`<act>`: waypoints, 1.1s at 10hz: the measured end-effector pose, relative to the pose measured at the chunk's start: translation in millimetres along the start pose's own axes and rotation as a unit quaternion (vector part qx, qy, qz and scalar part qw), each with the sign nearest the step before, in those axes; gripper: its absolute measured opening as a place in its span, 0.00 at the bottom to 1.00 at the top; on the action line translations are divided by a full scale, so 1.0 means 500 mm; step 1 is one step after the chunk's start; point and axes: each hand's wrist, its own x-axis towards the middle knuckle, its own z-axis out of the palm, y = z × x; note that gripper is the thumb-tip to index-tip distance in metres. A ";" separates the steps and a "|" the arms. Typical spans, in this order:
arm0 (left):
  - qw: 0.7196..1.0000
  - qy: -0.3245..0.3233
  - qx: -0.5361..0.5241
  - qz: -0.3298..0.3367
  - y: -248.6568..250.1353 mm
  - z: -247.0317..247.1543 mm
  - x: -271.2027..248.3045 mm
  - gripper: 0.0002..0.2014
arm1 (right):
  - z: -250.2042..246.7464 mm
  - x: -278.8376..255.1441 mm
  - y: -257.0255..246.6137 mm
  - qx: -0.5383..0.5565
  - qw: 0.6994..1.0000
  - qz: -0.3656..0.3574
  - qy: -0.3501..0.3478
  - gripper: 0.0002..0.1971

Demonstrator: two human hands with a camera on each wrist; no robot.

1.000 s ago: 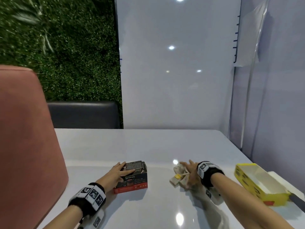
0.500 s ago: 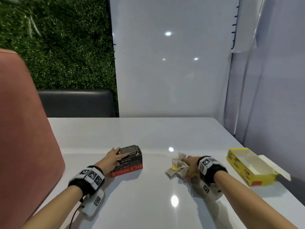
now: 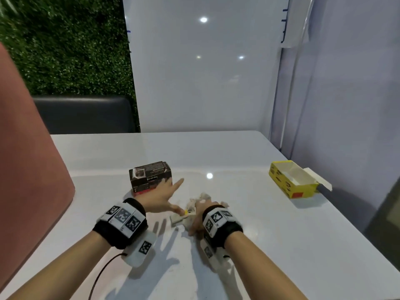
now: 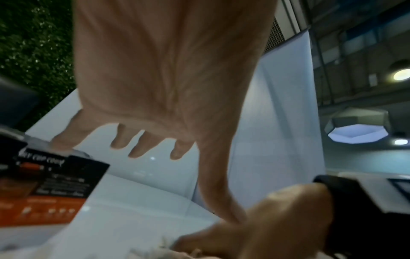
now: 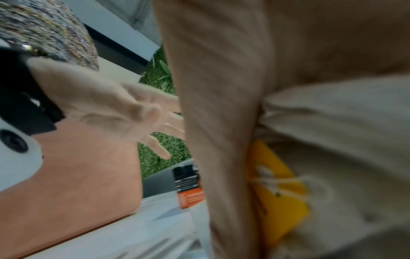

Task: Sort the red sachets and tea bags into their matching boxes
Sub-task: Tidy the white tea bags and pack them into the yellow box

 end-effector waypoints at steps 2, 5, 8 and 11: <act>0.994 -0.107 -0.020 -0.006 -0.031 0.063 -0.040 0.81 | 0.012 -0.015 -0.087 -0.015 0.998 0.002 -0.054 0.40; 0.994 -0.085 -0.060 -0.024 -0.039 0.045 -0.099 0.78 | -0.153 -0.043 0.114 0.175 0.984 0.019 -0.042 0.44; 0.997 -0.075 0.004 -0.017 0.130 0.089 -0.034 0.53 | -0.141 0.027 0.459 0.006 0.967 0.240 0.084 0.22; 0.993 -0.100 0.053 0.013 0.117 0.089 -0.003 0.41 | -0.068 0.012 0.456 -0.013 0.982 0.083 0.170 0.15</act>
